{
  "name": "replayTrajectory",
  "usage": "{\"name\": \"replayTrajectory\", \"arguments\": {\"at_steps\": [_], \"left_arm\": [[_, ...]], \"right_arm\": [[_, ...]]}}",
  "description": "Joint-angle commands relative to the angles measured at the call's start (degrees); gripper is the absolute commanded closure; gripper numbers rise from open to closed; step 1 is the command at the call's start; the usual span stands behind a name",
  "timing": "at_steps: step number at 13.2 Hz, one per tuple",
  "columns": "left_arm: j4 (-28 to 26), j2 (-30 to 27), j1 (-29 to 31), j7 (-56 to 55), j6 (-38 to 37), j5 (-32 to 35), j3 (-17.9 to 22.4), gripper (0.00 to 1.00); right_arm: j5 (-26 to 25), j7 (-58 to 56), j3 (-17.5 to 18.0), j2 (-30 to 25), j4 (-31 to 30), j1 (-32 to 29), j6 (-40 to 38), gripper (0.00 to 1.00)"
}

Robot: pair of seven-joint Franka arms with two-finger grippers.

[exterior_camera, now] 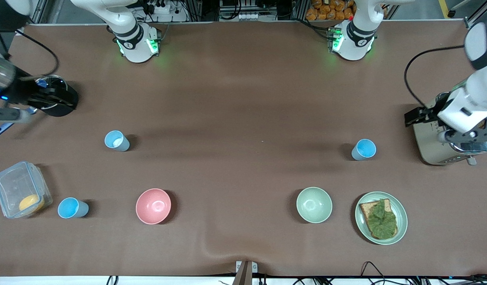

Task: Stack blue cups with both arms
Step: 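Grasp the saucepan cup with the right gripper while the left gripper grasps another, then lift both blue cups off the table with both grippers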

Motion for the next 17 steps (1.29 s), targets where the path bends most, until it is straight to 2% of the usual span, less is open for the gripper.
{"name": "replayTrajectory", "arguments": {"at_steps": [1, 3, 9, 11, 13, 17], "left_arm": [[-5.71, 0.1, -0.27, -1.03, 6.73, -0.84, -0.39, 0.0], [-7.65, 2.11, -0.36, -1.12, 10.78, -0.84, -1.18, 0.0], [-12.22, 7.47, -0.36, -1.39, 19.93, -1.28, -2.06, 0.0], [-13.98, 8.97, -0.27, -1.3, 23.09, -1.28, -2.15, 0.0], [-16.17, 10.55, -0.18, -1.3, 26.6, -1.28, -2.15, 0.0], [-21.1, 11.87, 0.17, -1.3, 33.64, -1.28, -2.15, 0.0]], "right_arm": [[-0.5, 0.32, -0.14, 6.42, 0.58, 3.42, 0.08, 0.0], [-0.5, 0.23, -0.14, 10.54, -1.17, 4.39, 1.91, 0.0], [-0.5, 0.06, -0.23, 7.41, -23.64, 4.57, 25.44, 0.0], [-0.5, -0.12, -0.23, 6.87, -28.58, 4.57, 29.59, 0.0], [-0.76, -1.78, -0.32, 7.05, -31.4, 4.4, 31.97, 0.0], [-2.43, -5.64, -0.4, 10.99, -33.78, 1.5, 37.68, 0.0]]}}
